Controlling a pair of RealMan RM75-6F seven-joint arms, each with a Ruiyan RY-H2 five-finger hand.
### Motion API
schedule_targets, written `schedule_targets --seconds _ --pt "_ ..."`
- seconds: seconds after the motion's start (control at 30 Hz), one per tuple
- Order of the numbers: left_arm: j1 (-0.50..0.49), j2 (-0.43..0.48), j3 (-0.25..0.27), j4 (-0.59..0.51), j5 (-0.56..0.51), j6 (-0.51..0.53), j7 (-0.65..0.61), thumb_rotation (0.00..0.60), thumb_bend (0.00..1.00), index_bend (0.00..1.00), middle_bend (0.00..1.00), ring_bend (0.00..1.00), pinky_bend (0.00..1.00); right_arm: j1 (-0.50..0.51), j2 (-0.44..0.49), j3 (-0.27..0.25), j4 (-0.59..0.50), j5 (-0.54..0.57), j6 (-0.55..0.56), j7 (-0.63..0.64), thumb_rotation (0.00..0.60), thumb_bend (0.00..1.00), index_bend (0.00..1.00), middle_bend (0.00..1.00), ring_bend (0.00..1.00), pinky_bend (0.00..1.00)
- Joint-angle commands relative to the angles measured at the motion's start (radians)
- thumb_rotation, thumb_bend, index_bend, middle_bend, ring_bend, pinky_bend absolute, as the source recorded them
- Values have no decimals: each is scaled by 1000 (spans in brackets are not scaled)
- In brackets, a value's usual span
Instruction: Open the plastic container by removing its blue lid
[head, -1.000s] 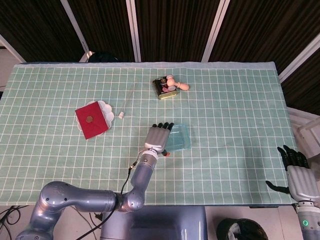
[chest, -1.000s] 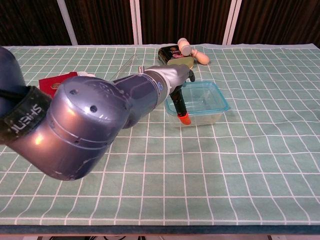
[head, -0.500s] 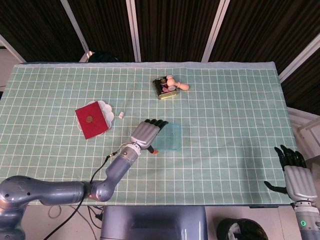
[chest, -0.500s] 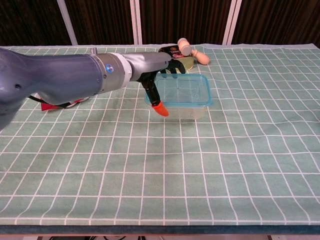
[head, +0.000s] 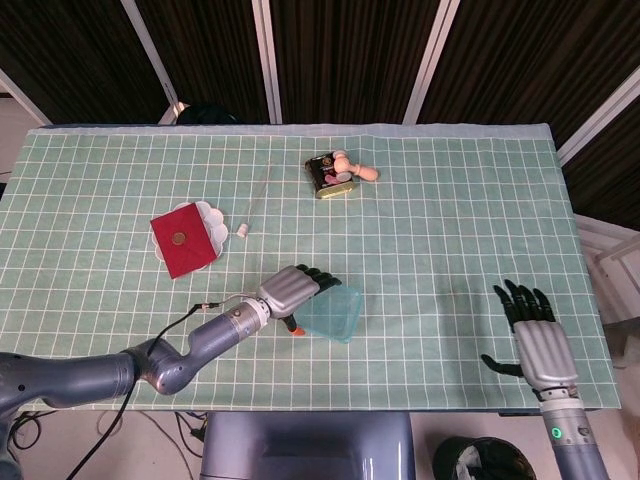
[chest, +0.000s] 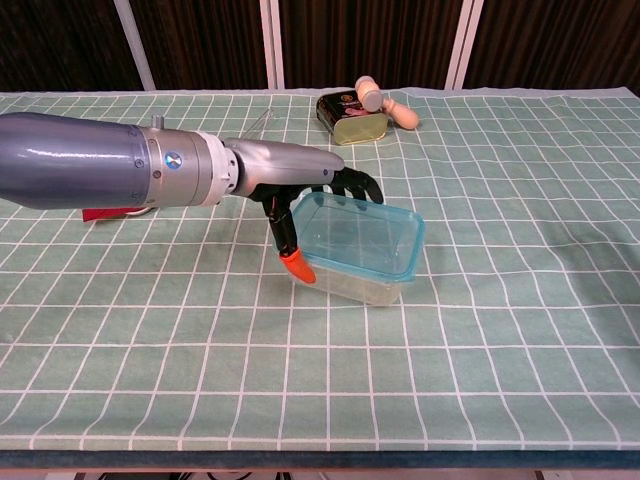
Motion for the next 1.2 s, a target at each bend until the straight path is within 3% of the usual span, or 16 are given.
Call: schedule_targets --seconds 0.03,0.5,1.2 --pt "-11 -3 8 11 42 -13 -34 600 210 264 248 263 392 49 -86 2 -41 7 -50 -77 600 237 0 0 0 0" --pt "-40 -1 28 -16 40 18 -48 600 211 264 248 263 392 130 -395 -8 -56 95 -94 -275 600 236 0 0 0 0" --pt "-73 -3 65 -44 -23 41 -17 600 210 264 248 262 393 156 -558 26 38 114 -31 -271 600 237 0 0 0 0"
